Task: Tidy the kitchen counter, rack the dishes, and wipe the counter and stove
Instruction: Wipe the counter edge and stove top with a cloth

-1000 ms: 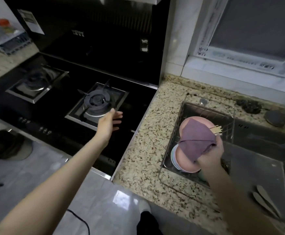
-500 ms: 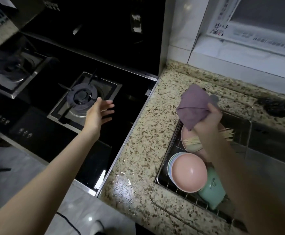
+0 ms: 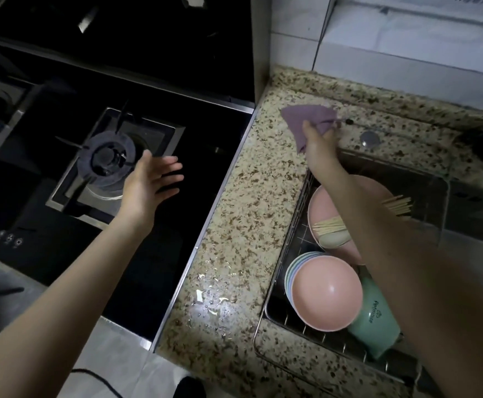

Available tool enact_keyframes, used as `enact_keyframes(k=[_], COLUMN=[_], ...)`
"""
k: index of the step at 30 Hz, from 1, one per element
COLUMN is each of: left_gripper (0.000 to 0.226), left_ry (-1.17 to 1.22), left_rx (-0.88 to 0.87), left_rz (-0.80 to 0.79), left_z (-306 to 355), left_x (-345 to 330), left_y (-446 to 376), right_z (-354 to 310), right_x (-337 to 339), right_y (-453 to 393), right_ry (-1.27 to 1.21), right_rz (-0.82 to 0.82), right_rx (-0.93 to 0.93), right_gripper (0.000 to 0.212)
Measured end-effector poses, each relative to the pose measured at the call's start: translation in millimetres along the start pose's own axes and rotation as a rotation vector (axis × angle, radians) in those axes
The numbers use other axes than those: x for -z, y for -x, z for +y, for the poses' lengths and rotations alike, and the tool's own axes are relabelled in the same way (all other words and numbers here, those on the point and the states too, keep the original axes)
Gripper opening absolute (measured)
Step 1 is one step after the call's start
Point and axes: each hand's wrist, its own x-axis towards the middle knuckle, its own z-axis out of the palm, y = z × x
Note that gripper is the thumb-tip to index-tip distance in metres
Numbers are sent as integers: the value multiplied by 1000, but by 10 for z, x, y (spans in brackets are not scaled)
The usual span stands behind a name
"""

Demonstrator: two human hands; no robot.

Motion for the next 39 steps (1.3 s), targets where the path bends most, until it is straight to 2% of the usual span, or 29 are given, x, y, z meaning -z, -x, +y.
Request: enact_keyframes(k=[1,2,4,7,9,16,20,29,39], left_gripper=[45,45,46,47,47,48,49,51,51], left_ry=[3,5,13,24,37,67,83,140,197], left_rx=[-6,-13,-18,-12,-8,19,14,33,6], left_rz=[-4,-10,-19,-19,-25,-40,-32,36,30], left_z=[-1,-1,-17,-68,-114,-194,-177,-242,-284], left_x=[13,25,38,25,12,-43,-7,98,179], left_y=[-23,-38,-65,-86,-93,-137,-154,-193,-123], right_z=[74,129,225,306,307,331,410,618,843], right_x=[-37,-60,-65,-63,-58,-72,-121,-209,-267], right_y=[-36,-45,-51,-70,-57,134,308,587,1216], right_ry=[137,316,662,896,993,1089,1117,1219,1248], right_rz=[-48,-93,-132,-270,-351,-623,-717,-846,-930], right_rx=[11,44,183,431,511,594,640,764,763], right_gripper=[26,28,42,59,59,51,49,53,57])
